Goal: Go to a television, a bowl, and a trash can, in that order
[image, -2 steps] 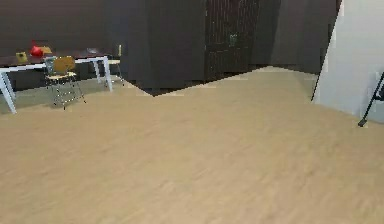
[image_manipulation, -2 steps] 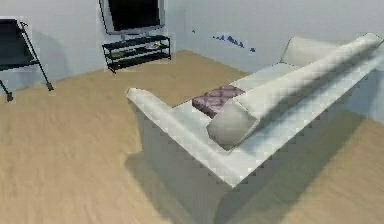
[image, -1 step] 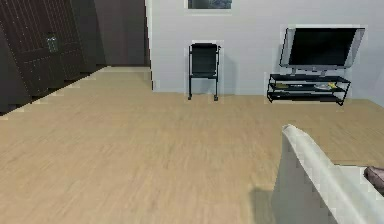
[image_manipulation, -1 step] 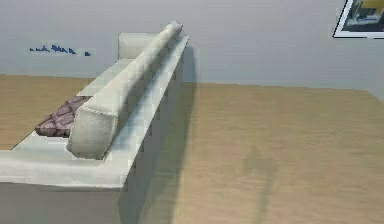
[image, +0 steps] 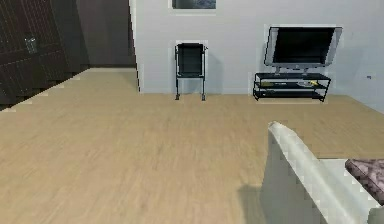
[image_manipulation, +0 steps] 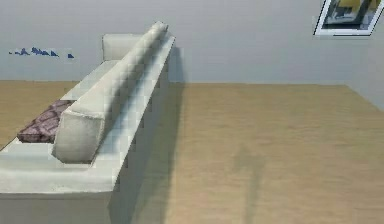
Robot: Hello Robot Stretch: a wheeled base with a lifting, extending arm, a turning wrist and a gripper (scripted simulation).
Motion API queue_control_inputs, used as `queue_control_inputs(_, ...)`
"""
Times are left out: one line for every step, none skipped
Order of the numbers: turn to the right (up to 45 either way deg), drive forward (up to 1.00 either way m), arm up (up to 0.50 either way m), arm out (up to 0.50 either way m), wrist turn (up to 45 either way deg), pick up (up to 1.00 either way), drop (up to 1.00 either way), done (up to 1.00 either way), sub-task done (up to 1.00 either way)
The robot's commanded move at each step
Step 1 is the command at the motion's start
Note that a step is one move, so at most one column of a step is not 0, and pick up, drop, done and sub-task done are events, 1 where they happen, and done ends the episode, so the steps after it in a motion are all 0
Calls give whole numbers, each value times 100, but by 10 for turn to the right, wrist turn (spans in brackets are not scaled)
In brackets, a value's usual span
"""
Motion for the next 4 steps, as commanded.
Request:
queue_control_inputs(0,100,0,0,0,0,0,0,0)
queue_control_inputs(0,50,0,0,0,0,0,0,0)
queue_control_inputs(240,0,0,0,0,0,0,0,0)
queue_control_inputs(0,100,0,0,0,0,0,0,0)
